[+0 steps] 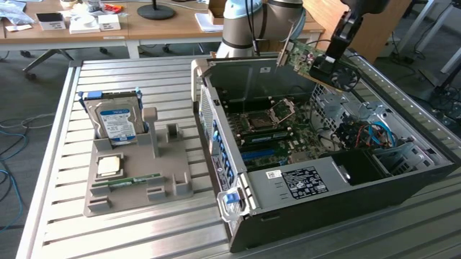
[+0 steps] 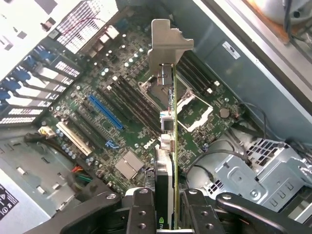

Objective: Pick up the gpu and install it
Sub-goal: 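Insert the gpu into the slot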

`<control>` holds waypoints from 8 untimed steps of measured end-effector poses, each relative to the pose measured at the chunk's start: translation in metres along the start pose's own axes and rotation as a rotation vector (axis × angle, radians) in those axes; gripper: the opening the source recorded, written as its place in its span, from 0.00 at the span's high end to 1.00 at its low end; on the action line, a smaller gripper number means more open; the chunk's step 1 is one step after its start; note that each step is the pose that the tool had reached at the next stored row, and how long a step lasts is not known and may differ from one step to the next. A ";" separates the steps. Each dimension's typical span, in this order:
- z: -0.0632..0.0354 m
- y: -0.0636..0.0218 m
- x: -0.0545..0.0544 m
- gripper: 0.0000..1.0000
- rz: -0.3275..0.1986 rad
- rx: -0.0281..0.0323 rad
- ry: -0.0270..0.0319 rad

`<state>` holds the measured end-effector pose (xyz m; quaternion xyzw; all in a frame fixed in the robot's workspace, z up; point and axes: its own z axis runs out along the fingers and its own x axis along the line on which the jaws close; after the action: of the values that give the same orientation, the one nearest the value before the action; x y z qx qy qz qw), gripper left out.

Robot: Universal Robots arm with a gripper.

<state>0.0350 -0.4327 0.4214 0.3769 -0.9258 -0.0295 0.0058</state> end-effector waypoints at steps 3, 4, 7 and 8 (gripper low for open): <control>0.0000 0.0001 0.000 0.73 -0.028 -0.0001 0.0019; 0.0000 0.0001 0.000 0.73 -0.037 0.0000 0.0026; 0.0001 0.0003 0.000 0.73 -0.066 0.0000 0.0047; 0.0001 0.0004 0.000 0.73 -0.075 0.0001 0.0053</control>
<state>0.0350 -0.4322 0.4213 0.4114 -0.9110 -0.0287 0.0072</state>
